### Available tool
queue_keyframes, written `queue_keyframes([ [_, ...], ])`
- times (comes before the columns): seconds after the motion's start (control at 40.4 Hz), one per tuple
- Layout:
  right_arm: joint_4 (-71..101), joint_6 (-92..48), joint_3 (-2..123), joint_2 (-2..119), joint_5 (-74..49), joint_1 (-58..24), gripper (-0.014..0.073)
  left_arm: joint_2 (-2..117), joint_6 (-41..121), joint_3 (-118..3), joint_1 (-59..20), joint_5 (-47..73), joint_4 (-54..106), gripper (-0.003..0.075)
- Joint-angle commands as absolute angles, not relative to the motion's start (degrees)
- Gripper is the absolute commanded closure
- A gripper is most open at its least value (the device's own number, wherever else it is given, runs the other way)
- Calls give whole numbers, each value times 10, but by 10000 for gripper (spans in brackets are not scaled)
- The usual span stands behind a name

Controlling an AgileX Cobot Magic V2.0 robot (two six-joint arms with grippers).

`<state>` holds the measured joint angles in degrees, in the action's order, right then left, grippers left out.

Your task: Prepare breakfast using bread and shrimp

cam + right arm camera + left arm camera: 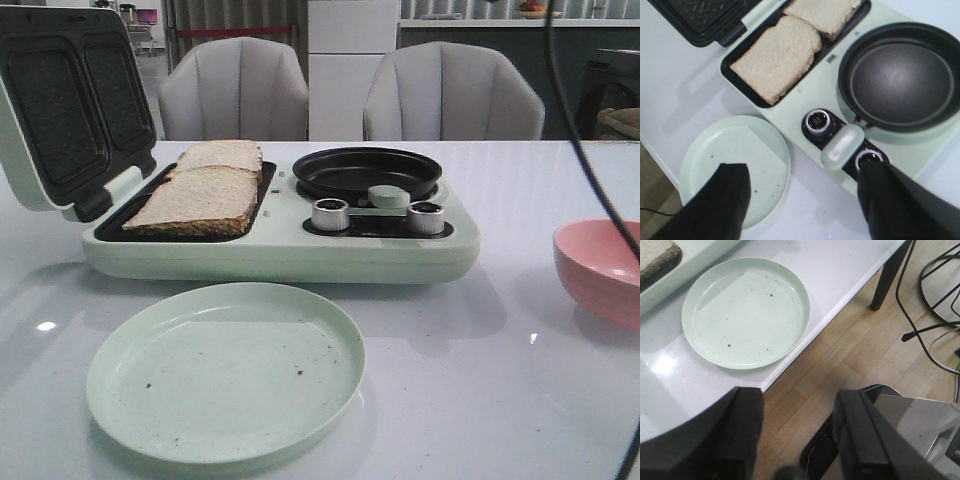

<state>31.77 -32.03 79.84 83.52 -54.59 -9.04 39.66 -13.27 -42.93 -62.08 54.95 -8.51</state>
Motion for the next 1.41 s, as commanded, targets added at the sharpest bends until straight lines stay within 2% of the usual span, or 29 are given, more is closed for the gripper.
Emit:
queue_keyframes([
  [0.0, 325, -319, 768, 757, -530, -67, 34, 395, -135, -444, -625, 514, -89, 328],
  [0.42, 261, -312, 602, 541, -596, -55, 34, 395, -135, -444, -625, 463, -89, 328],
  [0.594, 142, -199, 569, 480, -600, -40, 34, 395, -135, -444, -625, 461, -96, 328],
  [0.717, 128, -138, 559, 449, -594, -35, 34, 395, -135, -444, -625, 461, -117, 328],
  [0.89, 132, -138, 552, 431, -583, -35, 34, 395, -139, -444, -625, 467, -126, 328],
  [1.138, 132, -138, 550, 431, -587, -35, 34, 461, -153, -464, -609, 552, -129, 328],
  [1.385, 132, -138, 550, 431, -587, -35, 34, 582, -153, -512, -511, 599, -162, 328],
])
